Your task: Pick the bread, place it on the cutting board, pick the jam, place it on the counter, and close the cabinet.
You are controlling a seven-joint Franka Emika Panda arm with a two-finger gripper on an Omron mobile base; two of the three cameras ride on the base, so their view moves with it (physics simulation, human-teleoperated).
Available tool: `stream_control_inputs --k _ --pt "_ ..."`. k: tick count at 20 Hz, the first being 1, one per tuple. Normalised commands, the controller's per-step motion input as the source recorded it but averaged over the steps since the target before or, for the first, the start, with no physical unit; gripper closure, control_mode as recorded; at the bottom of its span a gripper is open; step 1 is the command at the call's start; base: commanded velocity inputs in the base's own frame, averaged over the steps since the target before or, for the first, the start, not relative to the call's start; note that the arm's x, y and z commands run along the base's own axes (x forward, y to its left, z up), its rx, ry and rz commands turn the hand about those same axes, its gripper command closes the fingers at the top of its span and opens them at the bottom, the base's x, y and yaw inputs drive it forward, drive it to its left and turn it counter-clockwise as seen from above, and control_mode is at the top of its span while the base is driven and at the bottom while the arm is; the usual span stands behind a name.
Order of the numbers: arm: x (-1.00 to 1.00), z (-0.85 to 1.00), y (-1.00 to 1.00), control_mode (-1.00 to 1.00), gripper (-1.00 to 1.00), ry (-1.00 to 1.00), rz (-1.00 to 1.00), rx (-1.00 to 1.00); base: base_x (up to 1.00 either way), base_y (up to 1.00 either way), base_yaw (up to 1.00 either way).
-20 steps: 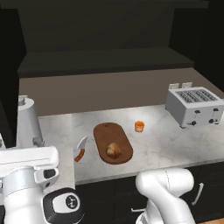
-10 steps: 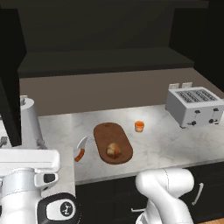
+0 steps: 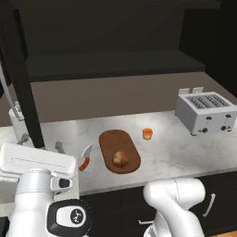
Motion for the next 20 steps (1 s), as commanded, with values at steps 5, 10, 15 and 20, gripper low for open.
stream_control_inputs --k 5,10,15,20 --pt "0.51 0.0 -0.52 -1.0 -1.0 0.0 -0.09 0.1 0.0 0.0 0.0" --pt "0.5 0.0 -0.51 -1.0 -1.0 0.0 -0.09 0.11 0.0 0.0 0.0" --pt "0.51 0.0 -0.43 -1.0 -1.0 0.0 -0.09 0.08 0.0 0.0 0.0" --pt "0.47 0.0 -0.33 -1.0 -1.0 0.0 -0.1 0.01 0.0 0.0 0.0"
